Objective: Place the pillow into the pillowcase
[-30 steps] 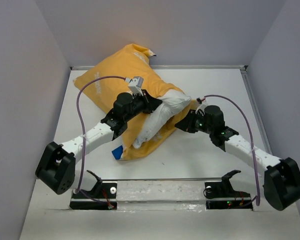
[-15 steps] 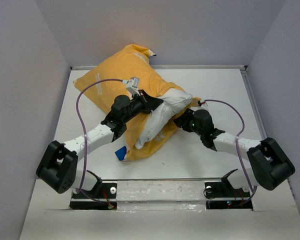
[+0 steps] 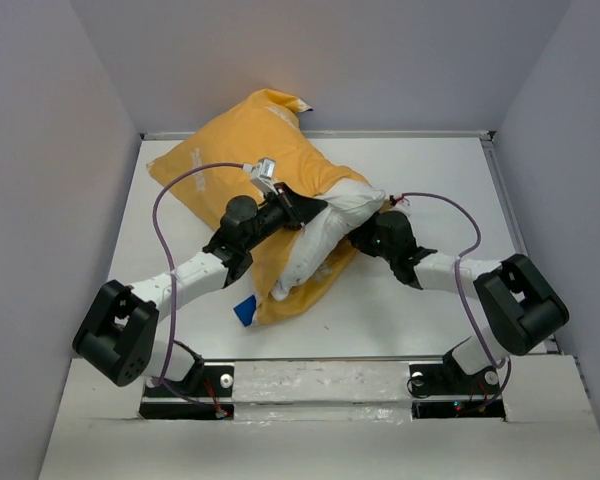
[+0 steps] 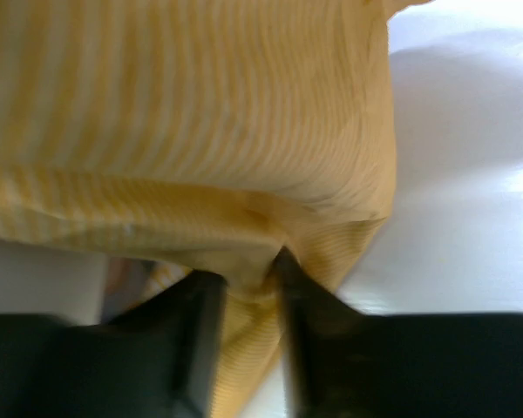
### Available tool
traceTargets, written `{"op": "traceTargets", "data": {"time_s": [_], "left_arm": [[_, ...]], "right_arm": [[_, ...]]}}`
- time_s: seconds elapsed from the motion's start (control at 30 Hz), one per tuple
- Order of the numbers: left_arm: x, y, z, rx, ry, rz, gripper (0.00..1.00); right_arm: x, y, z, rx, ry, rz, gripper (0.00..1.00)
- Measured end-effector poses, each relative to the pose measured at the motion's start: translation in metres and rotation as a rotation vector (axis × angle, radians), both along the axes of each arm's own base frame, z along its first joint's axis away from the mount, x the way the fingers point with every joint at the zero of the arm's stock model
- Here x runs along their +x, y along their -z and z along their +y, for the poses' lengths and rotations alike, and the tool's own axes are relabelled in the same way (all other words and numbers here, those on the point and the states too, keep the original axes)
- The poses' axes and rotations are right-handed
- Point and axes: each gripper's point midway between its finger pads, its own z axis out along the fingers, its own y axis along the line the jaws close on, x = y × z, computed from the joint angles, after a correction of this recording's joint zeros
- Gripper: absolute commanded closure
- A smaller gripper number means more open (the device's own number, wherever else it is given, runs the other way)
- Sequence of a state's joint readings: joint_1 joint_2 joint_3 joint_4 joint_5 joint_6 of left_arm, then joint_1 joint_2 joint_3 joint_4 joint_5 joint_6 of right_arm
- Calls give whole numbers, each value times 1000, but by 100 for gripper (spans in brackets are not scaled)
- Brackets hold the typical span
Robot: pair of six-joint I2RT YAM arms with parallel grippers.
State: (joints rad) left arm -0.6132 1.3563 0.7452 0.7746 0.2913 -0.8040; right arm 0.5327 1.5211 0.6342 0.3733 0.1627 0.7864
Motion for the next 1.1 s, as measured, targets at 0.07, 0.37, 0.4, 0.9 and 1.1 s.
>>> {"op": "traceTargets", "data": {"time_s": [0.07,0.37,0.4,0.9,1.1], "left_arm": [[1,-1,-1,-6,2,-3,100],[15,7,1,25,-25,-28,100],[21,9,1,42,-38,-38,100],[92,83,28,457,-305,-206,100],[97,98,25,477,-298,-214,100]], "right_arm": [[4,-3,1,-1,7,-8,100],[-15,-9,-4,0,-23,-6,100],[-22,-13,-5,1,-40,-5,100],[-121,-131,-44,36,-190,-170,100],[-139,-149,-55,-20,-223,-166,100]]}}
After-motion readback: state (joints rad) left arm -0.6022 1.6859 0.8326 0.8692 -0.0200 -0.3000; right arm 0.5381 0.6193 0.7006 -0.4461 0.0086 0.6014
